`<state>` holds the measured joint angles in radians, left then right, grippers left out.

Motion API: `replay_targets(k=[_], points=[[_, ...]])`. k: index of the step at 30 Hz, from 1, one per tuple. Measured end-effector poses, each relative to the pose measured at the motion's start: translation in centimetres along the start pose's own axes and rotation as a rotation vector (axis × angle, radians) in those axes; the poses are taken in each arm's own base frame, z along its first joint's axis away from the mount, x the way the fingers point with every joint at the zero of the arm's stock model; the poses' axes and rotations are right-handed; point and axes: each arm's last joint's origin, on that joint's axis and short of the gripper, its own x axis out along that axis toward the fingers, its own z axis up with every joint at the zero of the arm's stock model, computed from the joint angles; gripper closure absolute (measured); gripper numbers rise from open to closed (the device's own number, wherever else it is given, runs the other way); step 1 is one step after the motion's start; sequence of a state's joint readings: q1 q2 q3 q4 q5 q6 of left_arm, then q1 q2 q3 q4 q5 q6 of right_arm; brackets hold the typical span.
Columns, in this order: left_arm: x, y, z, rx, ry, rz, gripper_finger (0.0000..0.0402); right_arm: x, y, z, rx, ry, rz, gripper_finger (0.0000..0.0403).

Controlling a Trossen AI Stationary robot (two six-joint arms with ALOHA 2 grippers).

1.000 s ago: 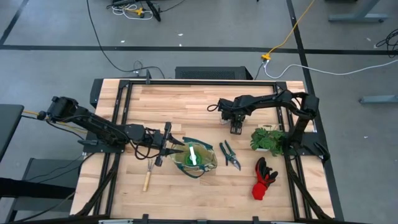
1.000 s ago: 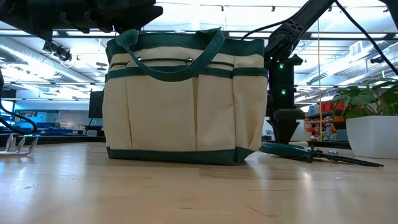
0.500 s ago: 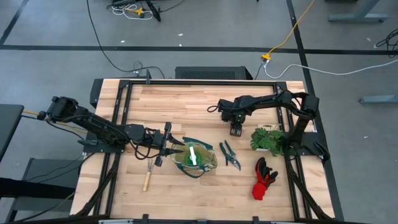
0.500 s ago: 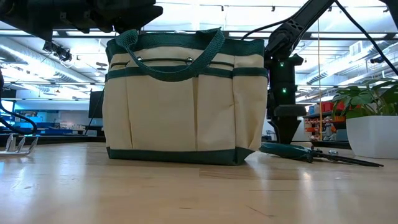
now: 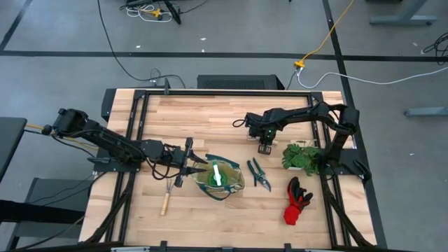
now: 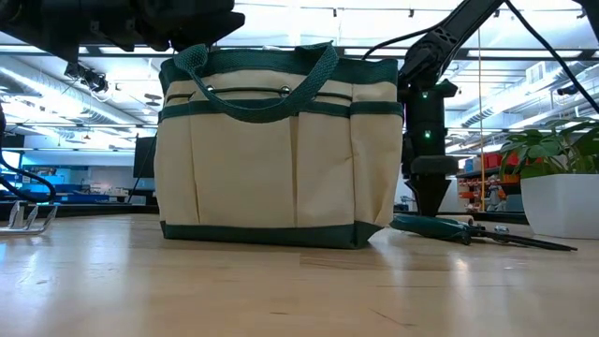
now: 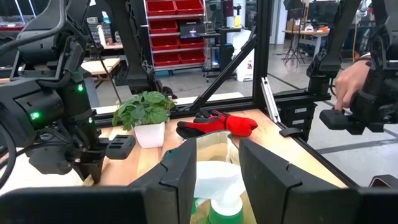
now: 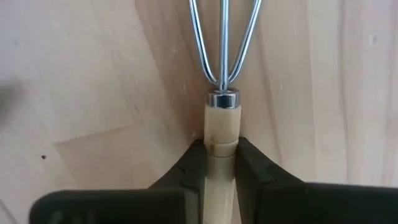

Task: Pick & Place Garden tools in Gardening bag
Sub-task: Put the top brown hand rake into the gardening bag

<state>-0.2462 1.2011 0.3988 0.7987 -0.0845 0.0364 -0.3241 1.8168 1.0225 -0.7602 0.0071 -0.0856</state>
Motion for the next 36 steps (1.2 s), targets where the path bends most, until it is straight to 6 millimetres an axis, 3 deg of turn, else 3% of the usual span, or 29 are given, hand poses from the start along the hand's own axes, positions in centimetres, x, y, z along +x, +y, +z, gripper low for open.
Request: replay_targets(k=[7, 17, 28, 36], points=[[0.0, 0.0, 0.0, 0.000, 0.005, 0.001, 0.0275, -1.0, 0.0, 0.8, 0.036, -0.011, 0.004, 0.0358], [0.0, 0.0, -0.1, 0.001, 0.013, 0.001, 0.0275, -4.6, 0.4, 2.6, 0.039, -0.166, -0.020, 0.0358], [0.0, 0.0, -0.1, 0.001, 0.013, 0.001, 0.0275, -7.5, 0.7, 1.9, 0.081, -0.261, -0.040, 0.0358], [0.0, 0.0, -0.1, 0.001, 0.013, 0.001, 0.0275, -10.5, 2.0, 1.6, 0.068, -0.431, -0.024, 0.0358]])
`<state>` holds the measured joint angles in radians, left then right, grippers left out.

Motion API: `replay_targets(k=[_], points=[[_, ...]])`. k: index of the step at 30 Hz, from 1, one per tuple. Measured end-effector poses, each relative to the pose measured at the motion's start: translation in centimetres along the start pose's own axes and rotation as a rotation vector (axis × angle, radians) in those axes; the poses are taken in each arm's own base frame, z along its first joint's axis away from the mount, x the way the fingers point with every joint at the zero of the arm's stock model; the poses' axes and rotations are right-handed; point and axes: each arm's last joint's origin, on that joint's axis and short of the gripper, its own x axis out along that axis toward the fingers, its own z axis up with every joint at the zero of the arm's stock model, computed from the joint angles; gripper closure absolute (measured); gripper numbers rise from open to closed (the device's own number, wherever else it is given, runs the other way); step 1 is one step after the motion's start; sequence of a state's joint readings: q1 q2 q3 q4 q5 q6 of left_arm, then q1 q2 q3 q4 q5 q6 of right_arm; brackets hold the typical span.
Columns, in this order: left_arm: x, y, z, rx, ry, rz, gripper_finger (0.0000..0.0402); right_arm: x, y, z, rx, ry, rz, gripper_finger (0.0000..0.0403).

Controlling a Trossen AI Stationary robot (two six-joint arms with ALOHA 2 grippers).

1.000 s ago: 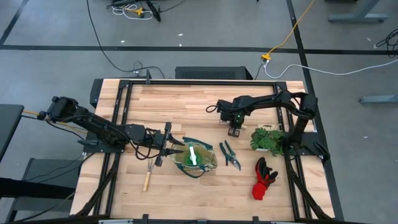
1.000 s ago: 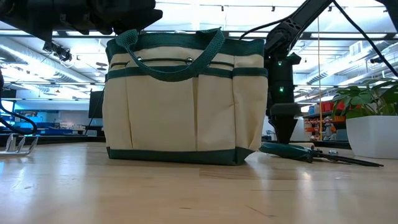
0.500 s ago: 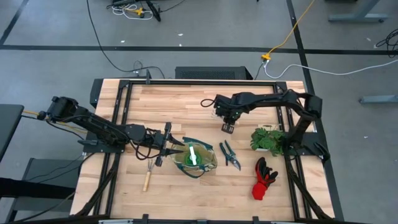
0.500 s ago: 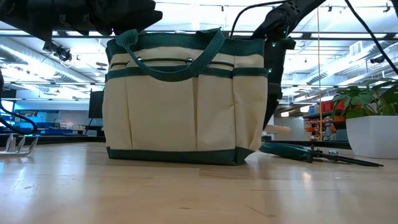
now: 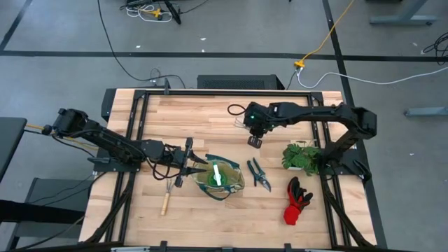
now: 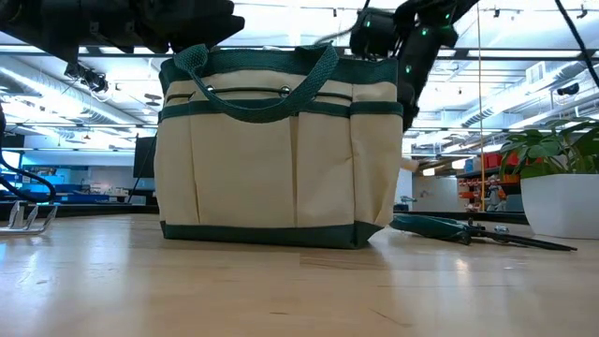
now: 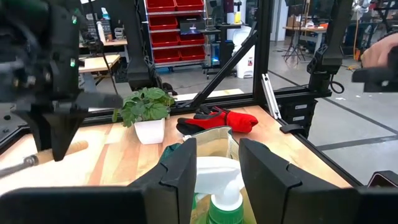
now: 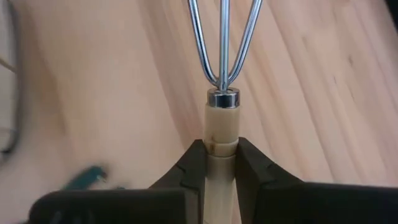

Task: Pick & Place Garden tools in Gardening bag
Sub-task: Put the top brown hand rake into the gardening bag

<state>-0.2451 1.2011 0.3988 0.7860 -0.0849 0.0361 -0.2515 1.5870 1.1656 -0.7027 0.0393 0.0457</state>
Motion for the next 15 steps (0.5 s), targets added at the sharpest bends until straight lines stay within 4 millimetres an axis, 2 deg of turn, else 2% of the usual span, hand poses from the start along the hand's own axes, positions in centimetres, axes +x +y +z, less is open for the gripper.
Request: replay_targets(k=[15], points=[[0.0, 0.0, 0.0, -0.001, -0.001, 0.000, 0.0275, -5.1, 3.9, 1.2, -0.040, -0.323, 0.104, 0.0358]])
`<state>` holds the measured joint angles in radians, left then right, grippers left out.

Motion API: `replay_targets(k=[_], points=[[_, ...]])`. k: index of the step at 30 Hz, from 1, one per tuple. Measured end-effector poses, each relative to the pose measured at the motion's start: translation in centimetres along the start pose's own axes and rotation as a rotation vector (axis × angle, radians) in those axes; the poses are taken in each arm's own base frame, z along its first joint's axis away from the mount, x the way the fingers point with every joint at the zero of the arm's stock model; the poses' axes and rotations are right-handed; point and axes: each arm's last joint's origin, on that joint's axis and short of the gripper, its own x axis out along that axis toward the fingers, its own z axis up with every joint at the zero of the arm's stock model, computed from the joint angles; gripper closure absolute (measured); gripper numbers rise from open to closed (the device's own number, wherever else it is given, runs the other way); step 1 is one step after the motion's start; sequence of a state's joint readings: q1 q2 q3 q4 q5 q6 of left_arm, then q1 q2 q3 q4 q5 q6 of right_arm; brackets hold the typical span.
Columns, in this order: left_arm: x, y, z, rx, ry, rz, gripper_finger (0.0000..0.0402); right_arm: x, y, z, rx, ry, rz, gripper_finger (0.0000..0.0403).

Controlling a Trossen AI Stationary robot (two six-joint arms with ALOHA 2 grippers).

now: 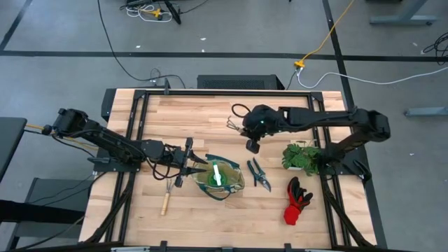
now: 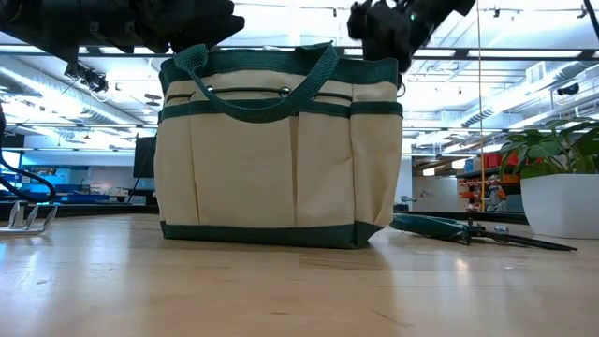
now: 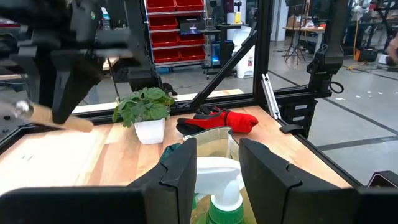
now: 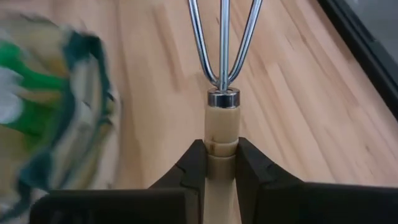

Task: Pick & Place Garden tools in Gardening bag
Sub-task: Put the top brown hand rake into the gardening bag

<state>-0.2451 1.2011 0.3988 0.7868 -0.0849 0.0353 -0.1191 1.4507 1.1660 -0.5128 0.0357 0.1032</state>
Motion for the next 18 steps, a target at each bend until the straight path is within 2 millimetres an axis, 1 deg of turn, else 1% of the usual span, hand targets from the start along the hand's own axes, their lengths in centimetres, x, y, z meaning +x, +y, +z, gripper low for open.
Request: replay_targets(k=[5, 18], points=[[0.0, 0.0, 0.0, 0.000, 0.000, 0.000, 0.0275, -0.5, 1.8, 0.8, -0.017, -0.104, 0.053, 0.0358], [0.0, 0.0, 0.0, -0.005, -0.001, 0.000, 0.0275, -1.4, 6.4, 1.4, -0.065, -0.245, 0.173, 0.0358]])
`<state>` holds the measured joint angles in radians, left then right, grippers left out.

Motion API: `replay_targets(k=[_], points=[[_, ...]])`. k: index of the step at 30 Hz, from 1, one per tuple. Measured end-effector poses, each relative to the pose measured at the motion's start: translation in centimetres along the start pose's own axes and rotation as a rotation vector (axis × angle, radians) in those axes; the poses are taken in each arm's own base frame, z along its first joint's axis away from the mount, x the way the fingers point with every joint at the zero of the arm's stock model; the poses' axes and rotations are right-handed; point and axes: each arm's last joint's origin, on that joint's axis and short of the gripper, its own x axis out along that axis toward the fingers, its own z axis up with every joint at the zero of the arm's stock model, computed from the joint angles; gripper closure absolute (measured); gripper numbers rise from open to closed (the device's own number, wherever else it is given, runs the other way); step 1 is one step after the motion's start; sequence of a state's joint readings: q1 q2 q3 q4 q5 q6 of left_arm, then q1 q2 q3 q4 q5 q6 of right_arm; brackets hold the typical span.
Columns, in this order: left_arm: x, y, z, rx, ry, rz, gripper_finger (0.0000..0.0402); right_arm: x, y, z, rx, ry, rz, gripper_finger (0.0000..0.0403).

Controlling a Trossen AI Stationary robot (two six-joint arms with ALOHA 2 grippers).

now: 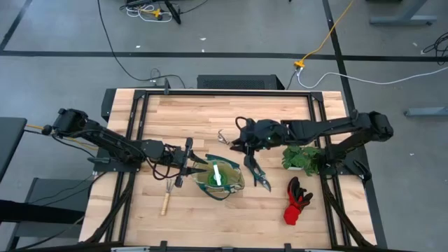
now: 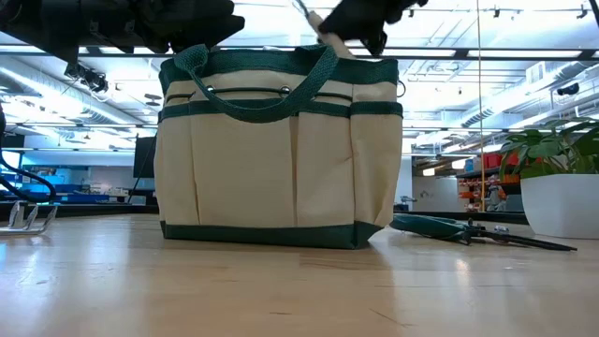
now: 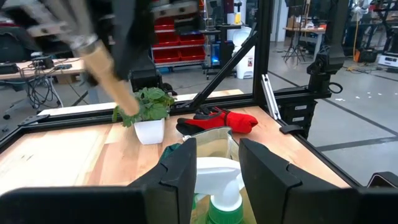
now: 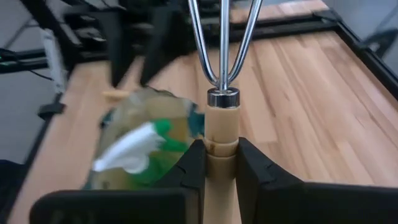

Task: Pick & Place Garden tools in Gardening bag
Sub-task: Put the top brown hand rake into the gardening bag

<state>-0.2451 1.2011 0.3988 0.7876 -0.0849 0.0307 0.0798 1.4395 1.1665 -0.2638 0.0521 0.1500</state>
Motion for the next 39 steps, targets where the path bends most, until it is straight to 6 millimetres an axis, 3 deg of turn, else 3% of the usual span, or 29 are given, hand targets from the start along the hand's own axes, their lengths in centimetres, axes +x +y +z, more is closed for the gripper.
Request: replay_targets(k=[20, 29, 39], points=[[0.0, 0.0, 0.0, -0.001, 0.000, 0.000, 0.0275, -0.5, 6.2, -0.6, -0.040, -0.174, 0.007, 0.0358], [0.0, 0.0, 0.0, -0.002, 0.000, 0.000, 0.0275, 0.2, 7.8, -3.0, -0.002, -0.284, -0.006, 0.0358], [0.0, 0.0, 0.0, -0.002, 0.000, 0.000, 0.0275, 0.6, 8.3, -6.4, 0.067, -0.404, -0.030, 0.0358]])
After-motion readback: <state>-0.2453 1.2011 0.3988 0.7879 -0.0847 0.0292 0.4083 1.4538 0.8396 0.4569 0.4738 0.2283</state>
